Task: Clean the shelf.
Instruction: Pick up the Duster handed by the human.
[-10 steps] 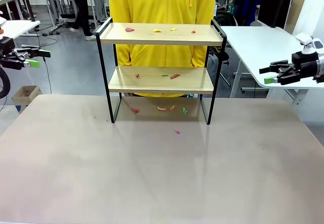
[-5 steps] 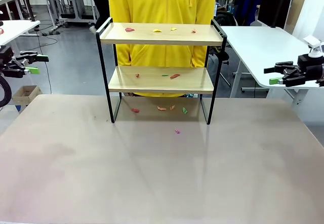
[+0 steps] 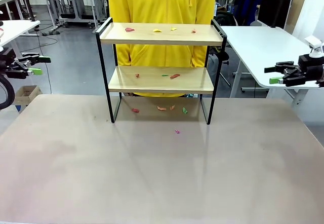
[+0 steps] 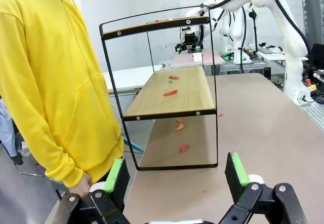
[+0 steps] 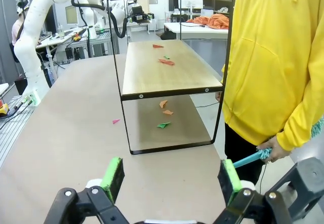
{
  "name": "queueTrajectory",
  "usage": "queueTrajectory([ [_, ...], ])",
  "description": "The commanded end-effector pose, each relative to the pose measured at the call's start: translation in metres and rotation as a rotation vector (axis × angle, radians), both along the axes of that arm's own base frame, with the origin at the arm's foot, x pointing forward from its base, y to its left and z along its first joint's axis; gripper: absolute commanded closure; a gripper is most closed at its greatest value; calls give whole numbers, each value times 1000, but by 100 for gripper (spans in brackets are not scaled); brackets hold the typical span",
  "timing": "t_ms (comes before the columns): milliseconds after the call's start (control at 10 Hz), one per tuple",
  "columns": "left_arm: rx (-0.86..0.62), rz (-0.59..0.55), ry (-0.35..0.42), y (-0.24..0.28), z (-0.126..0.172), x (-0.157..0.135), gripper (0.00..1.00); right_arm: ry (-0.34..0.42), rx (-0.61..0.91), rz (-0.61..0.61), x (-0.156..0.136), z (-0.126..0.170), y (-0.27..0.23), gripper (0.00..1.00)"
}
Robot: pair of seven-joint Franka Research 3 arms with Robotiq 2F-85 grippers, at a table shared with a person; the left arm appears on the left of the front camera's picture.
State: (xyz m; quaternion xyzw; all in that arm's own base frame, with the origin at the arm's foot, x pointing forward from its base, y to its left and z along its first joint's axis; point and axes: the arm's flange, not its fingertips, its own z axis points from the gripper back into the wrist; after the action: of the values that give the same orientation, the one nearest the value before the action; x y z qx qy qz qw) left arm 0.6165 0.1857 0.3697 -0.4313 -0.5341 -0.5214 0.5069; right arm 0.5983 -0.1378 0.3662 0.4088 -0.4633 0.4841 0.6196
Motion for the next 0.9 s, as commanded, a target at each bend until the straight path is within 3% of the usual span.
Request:
queueTrajectory([
  [0, 3, -3, -3, 0, 2, 0, 0, -2, -4, -1, 0, 1, 0, 0],
  [800, 3, -3, -3, 0, 2, 0, 0, -2, -4, -1, 0, 1, 0, 0],
])
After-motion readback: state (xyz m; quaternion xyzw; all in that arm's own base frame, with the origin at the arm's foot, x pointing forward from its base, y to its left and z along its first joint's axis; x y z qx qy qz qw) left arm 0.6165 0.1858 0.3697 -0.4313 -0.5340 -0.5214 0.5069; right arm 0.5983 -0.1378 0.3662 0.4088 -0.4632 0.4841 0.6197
